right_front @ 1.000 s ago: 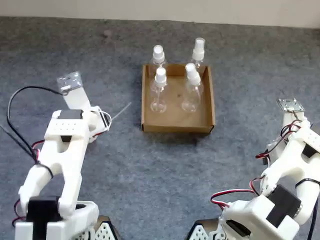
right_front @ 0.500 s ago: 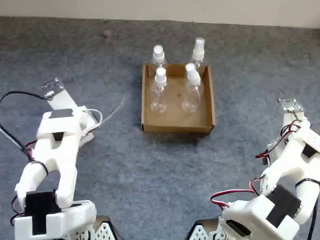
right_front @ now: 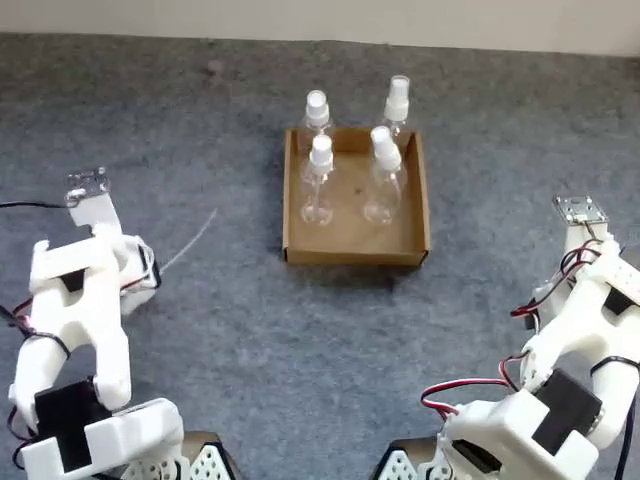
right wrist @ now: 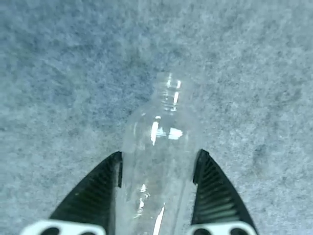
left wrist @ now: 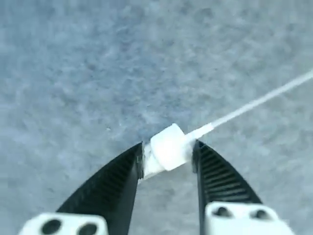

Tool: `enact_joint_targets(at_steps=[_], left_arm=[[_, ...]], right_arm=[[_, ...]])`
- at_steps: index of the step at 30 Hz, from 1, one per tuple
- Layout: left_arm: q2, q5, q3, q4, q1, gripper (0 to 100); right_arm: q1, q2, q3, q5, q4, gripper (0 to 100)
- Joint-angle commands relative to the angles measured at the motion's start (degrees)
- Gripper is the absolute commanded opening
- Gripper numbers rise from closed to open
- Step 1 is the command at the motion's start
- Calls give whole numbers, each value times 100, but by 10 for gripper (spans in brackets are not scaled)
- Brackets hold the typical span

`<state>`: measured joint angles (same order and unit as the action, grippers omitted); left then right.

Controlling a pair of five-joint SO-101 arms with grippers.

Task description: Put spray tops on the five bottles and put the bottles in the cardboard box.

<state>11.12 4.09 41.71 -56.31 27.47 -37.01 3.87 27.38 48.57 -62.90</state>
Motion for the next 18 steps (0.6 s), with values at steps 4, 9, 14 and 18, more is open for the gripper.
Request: enact_joint_targets(at_steps=[4,9,14,18], left_arm=[[40,3077,-1059,-1178,127,123],[48,5415,-1376,-1873,251,123],[40,6646,-1376,-1618,760,127],[84,5732,-1376,-1380,1059,127]], right_arm=[[48,66,-189,35,-57,19],[48,66,-189,62,-57,19],[48,75,-189,62,-57,19],[48,75,-189,62,-57,19]])
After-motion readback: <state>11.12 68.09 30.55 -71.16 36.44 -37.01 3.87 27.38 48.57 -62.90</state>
